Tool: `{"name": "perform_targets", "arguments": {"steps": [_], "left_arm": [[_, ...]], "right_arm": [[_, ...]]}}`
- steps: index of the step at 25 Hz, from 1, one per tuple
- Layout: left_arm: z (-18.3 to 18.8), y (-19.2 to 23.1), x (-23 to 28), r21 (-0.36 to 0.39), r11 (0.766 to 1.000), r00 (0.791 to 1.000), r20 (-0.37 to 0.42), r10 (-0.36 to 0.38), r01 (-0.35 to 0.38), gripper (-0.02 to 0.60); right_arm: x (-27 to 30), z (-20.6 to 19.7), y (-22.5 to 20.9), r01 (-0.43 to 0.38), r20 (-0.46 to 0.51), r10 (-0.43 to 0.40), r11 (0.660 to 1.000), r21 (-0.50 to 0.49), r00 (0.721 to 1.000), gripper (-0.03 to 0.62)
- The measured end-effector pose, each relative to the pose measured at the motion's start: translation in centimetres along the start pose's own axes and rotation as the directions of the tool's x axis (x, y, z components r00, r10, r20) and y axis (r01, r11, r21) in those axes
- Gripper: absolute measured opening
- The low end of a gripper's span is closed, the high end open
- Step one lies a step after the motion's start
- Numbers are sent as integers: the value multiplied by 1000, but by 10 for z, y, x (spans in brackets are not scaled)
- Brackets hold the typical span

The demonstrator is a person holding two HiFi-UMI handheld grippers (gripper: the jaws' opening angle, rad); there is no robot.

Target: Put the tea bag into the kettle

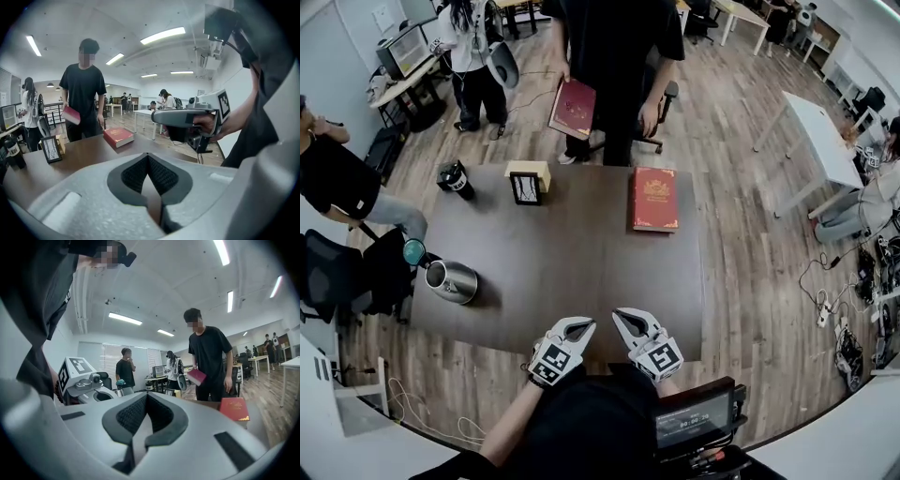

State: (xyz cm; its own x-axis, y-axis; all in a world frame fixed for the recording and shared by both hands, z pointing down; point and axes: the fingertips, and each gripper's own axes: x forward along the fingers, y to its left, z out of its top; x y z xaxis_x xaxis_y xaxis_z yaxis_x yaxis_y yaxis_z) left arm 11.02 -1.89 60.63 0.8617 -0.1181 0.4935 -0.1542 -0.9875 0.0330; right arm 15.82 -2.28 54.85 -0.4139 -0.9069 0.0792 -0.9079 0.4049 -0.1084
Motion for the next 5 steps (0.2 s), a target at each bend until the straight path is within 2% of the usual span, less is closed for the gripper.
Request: {"name": "perform_targets", "arguments": {"steps": [5], "left_arm": [[7,-12,32,8,1000,1000,-20,-11,11,-3]], "right_arm": [[-17,-9,-30,8,19,-9,1000,15,1000,5]]}}
